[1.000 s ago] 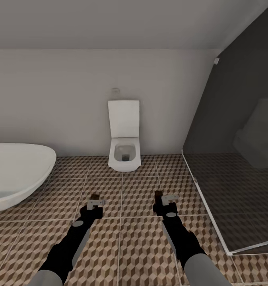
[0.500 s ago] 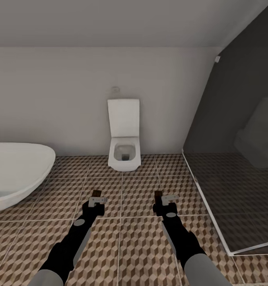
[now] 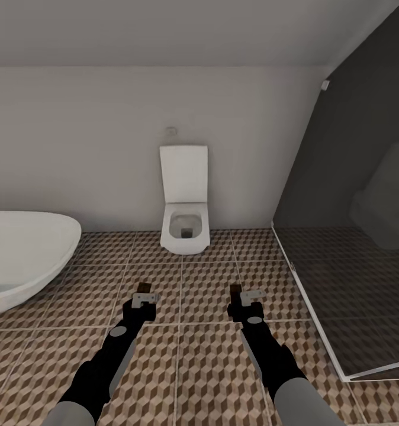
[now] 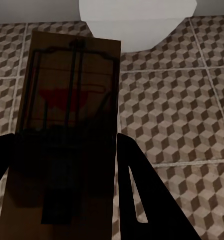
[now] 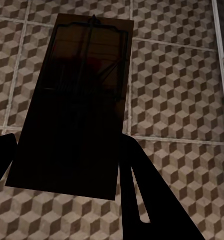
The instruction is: Take the four mousetraps from the cabinet in the bathroom and place them on the bathroom floor. Make sure all four end up on the same floor surface, and ensure that at least two of them are either under or directly next to the same bathroom sink.
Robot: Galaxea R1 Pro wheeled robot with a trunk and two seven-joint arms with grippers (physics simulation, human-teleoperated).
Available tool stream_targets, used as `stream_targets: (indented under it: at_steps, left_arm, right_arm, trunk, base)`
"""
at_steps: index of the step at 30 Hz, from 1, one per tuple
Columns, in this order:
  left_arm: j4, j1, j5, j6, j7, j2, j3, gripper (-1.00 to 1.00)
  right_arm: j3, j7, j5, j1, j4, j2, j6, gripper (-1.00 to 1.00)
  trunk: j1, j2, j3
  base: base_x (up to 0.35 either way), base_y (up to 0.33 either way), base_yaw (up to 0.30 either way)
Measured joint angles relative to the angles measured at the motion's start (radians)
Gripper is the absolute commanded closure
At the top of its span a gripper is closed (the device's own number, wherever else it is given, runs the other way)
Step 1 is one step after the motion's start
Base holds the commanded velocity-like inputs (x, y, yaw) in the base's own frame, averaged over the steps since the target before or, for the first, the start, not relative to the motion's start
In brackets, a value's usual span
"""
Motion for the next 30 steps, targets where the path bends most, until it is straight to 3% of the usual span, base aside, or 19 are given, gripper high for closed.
stream_targets:
  at_steps: [30]
  left_arm:
    - [0.002,0.000,0.000,0.001,-0.001,-0.003,-0.001,1.00]
  right_arm:
    - [0.000,0.000,0.002,0.000,0.000,0.000,0.000,1.00]
  trunk:
    - [0.115,-0.210,-0.094]
  base:
    - [0.000,0.000,0.000]
